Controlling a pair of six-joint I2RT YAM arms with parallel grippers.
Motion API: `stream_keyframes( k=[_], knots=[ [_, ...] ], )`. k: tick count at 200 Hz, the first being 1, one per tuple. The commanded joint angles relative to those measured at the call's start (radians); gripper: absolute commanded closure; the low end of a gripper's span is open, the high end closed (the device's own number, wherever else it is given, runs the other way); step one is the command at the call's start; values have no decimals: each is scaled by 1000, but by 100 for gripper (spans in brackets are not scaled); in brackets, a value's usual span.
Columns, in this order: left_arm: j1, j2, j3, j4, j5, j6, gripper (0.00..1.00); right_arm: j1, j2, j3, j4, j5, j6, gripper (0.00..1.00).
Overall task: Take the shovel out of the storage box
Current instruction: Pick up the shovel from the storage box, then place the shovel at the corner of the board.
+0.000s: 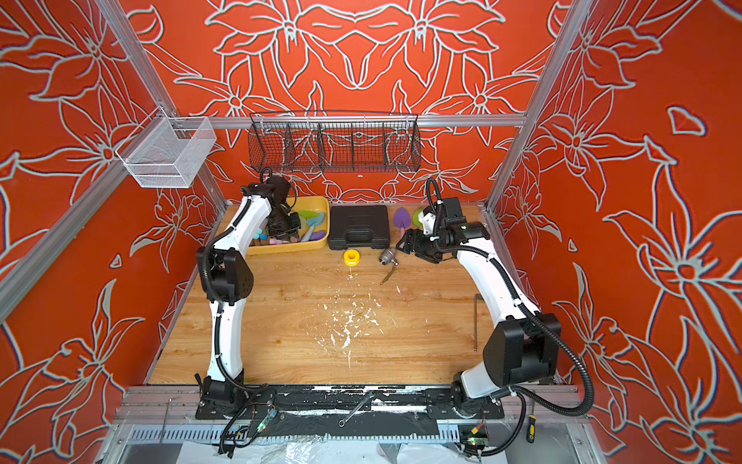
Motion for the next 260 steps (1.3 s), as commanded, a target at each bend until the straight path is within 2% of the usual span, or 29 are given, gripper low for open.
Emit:
stream_keyframes(
  k=[1,56,88,109,152,176,197,260],
  knots=[
    [5,-78,-17,-33,35,-29,100,7,1,-17,26,-8,23,25],
    [7,-191,-78,-22,89,-63,100,7,0,-36,65,-37,55,25],
    [-13,-333,-243,102,137,-131,100,17,-8,-42,130,-74,137,26],
    [-64,-431,-357,187,132,-176,100,40,-14,-43,177,-83,197,27],
    [-233,-554,-513,325,82,-309,100,136,-5,-34,294,-124,329,28],
    [-328,-576,-555,409,52,-384,100,182,6,-37,370,-146,403,29],
    [-389,-562,-535,425,15,-415,100,218,26,-29,388,-149,431,31],
    [-494,-481,-467,442,10,-446,100,291,100,11,388,-139,438,36]
  ],
)
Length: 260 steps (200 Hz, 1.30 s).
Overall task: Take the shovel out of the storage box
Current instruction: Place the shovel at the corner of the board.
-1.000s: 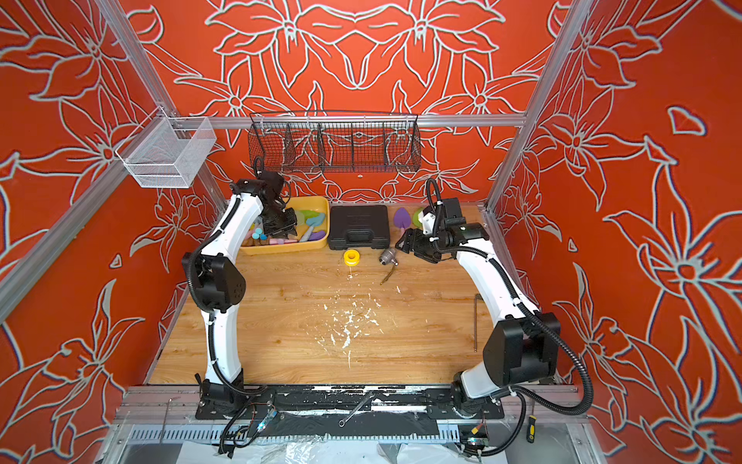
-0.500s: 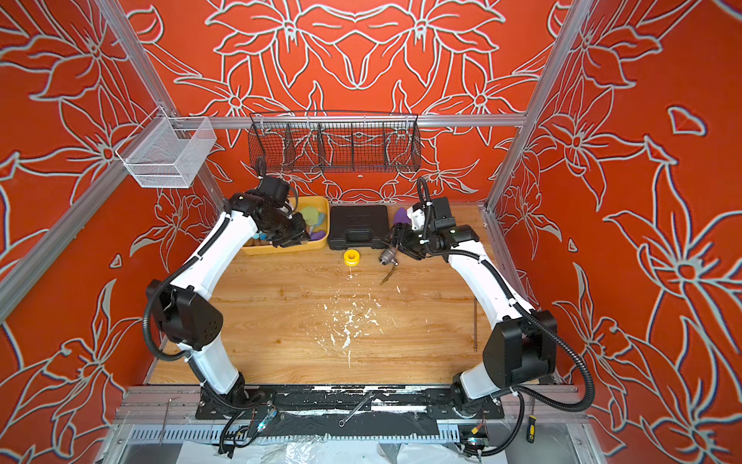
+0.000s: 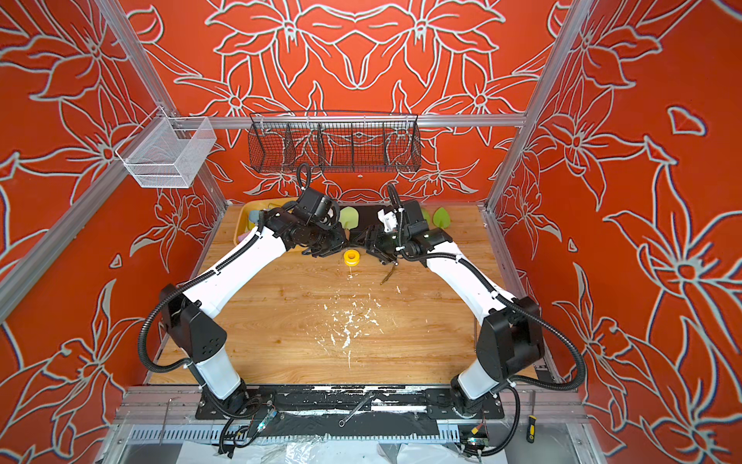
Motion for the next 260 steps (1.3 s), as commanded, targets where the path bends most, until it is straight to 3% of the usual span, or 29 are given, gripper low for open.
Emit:
stream_keyframes(
  k=[1,69,161,193,260],
  knots=[
    [-26,36,31,28,-22,-33,100,16,21,37,13,3,26,36],
    [-55,63,44,17,-30,-27,100,10,46,95,-78,94,-1,38],
    [-87,83,55,69,36,7,100,12,182,178,-83,30,-5,41],
    [-89,80,65,54,-2,10,100,14,183,175,-135,39,-19,53],
    [-88,81,56,150,46,34,100,14,168,170,-225,37,-64,95]
  ],
)
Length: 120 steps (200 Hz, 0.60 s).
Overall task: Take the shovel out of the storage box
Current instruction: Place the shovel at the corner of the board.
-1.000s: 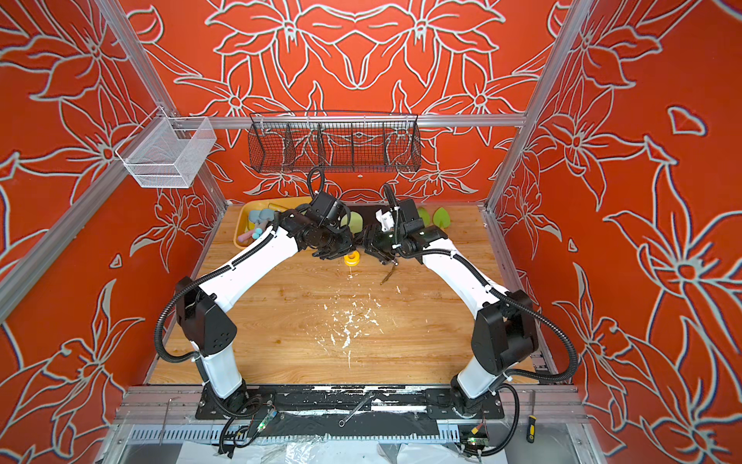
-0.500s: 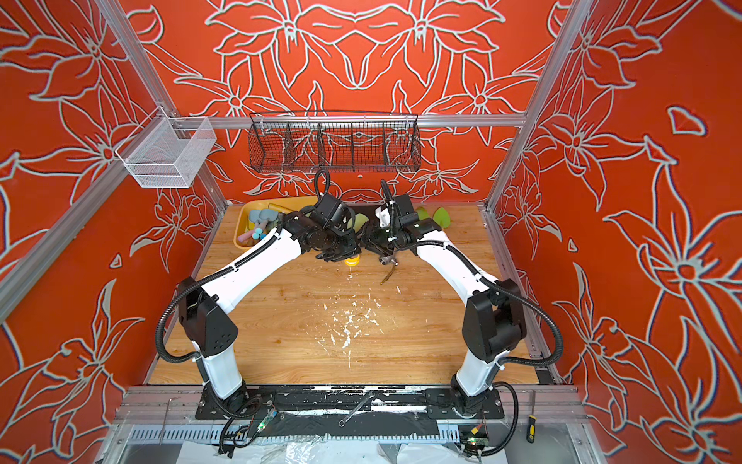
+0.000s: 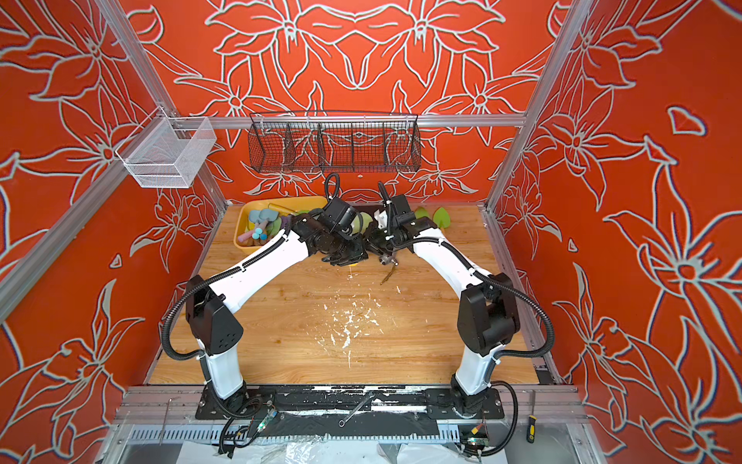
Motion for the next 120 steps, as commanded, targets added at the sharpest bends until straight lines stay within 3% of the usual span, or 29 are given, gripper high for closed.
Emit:
stream_keyframes(
  k=[1,12,38,66,78,120],
  knots=[
    [6,-16,14,155,26,35,100,17,-15,7,-110,-23,-53,95],
    [9,-24,7,164,38,38,88,16,-16,22,-143,-15,-82,99],
    [39,-93,-95,276,104,25,82,4,-31,21,-168,-23,-112,100],
    [82,-138,-143,337,198,15,49,-2,-26,36,-198,-27,-150,100],
    [104,-176,-174,351,214,23,40,-11,-31,34,-212,-21,-167,100],
    [227,-304,-304,395,263,14,30,-29,-53,2,-218,-42,-213,100]
  ],
)
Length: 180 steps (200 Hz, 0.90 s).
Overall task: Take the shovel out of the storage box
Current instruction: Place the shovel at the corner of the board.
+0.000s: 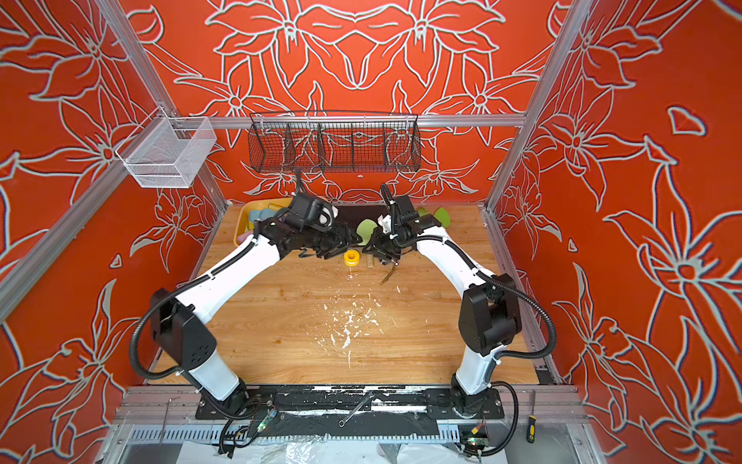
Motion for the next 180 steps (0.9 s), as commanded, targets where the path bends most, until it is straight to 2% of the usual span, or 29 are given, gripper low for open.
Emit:
stream_keyframes(
  k=[1,32,57,105,180],
  knots=[
    [57,-76,-40,99,52,-2,30,3,-45,-11,-43,-40,-56,100],
    [63,-13,-43,199,170,-7,31,3,-61,-30,-15,-70,-59,100],
    [63,42,-65,288,194,-20,35,4,-69,-41,-16,-94,-60,100],
    [63,140,-52,334,228,-11,45,4,-110,-83,-7,-110,-59,100],
    [54,208,-84,401,266,-34,62,3,-122,-107,3,-123,-51,100]
  ],
)
